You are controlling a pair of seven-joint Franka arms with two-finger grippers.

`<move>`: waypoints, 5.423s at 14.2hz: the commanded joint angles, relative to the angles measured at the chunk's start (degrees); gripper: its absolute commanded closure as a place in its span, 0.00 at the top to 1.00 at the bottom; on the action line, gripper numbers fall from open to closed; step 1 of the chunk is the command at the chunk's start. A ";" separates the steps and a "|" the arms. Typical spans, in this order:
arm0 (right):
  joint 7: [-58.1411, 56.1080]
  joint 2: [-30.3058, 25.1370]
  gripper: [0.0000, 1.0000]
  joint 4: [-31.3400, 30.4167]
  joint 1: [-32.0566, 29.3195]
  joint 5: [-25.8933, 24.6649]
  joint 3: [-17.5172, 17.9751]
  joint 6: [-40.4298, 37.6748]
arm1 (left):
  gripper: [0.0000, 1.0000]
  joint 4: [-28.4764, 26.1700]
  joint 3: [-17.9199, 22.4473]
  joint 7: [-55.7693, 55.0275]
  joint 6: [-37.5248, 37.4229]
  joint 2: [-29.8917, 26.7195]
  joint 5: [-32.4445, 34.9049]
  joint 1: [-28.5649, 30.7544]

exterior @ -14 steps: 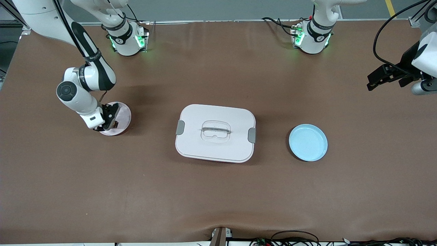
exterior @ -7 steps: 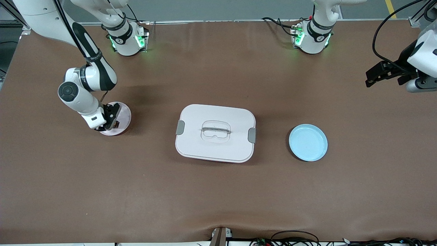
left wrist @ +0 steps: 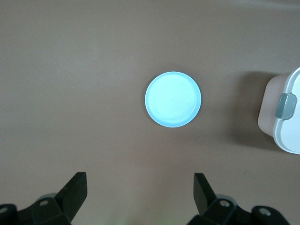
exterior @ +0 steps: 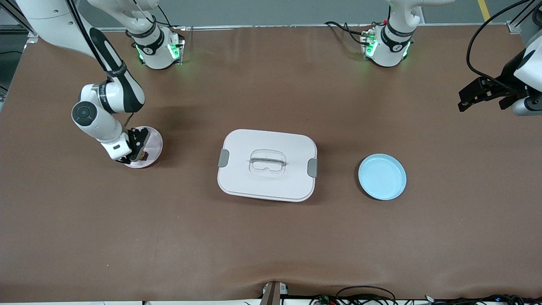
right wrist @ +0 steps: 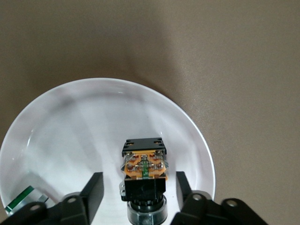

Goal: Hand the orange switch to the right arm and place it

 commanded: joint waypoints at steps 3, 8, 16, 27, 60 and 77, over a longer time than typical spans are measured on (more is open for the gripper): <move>0.73 -1.00 1.00 1.45 -0.84 -0.72 0.30 -3.32 | 1.00 1.31 0.56 1.79 -1.47 0.35 -0.60 0.93; 20.20 -2.40 1.00 3.21 -1.72 -0.63 0.30 -9.23 | 1.00 1.22 -0.76 0.82 -1.64 0.35 -0.52 0.49; 58.45 -3.90 1.00 3.21 -2.95 0.60 0.22 -10.28 | 1.00 1.31 -0.58 1.70 -1.64 0.61 -0.52 0.76; 71.31 -4.25 1.00 12.86 -3.13 0.60 0.39 -25.71 | 1.00 1.22 -0.76 1.61 -1.12 0.79 -0.69 0.23; 70.87 -14.62 1.00 46.36 -3.48 11.06 0.39 -60.99 | 1.00 1.13 -0.76 1.26 -1.64 0.26 -1.57 0.32; 70.87 -14.36 1.00 46.54 5.40 11.06 -8.66 -60.55 | 1.00 1.66 -1.02 1.26 -2.08 0.26 -1.93 -0.03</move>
